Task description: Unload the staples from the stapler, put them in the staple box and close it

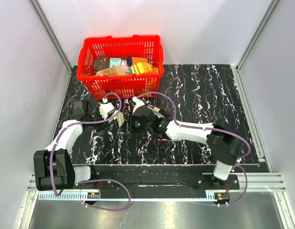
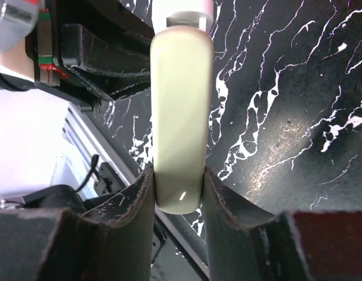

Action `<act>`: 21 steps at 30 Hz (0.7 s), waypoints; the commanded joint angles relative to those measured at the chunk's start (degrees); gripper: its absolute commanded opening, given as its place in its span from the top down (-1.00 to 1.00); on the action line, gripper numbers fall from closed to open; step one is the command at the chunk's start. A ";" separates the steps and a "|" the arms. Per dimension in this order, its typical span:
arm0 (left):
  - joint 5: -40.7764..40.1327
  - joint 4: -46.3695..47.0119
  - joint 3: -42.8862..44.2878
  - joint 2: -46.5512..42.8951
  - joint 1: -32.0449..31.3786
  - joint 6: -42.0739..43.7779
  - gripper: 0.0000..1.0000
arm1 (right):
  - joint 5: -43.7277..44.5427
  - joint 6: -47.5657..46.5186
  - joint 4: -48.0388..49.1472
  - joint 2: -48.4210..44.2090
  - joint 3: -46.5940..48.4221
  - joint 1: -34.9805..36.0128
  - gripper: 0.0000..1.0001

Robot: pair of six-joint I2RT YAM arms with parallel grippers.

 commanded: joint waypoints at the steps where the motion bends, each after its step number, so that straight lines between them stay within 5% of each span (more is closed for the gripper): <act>1: -5.69 8.89 -1.43 -2.29 -0.58 3.83 1.00 | -1.55 -8.90 -3.19 0.46 -0.45 1.25 1.00; 15: -16.67 27.25 -13.11 -6.95 -6.30 9.28 1.00 | 1.00 -18.14 -7.51 2.66 0.52 2.56 1.00; 21: -21.24 43.15 -19.26 -8.88 -6.47 8.24 1.00 | 2.49 -20.07 -7.51 1.69 -1.15 3.18 1.00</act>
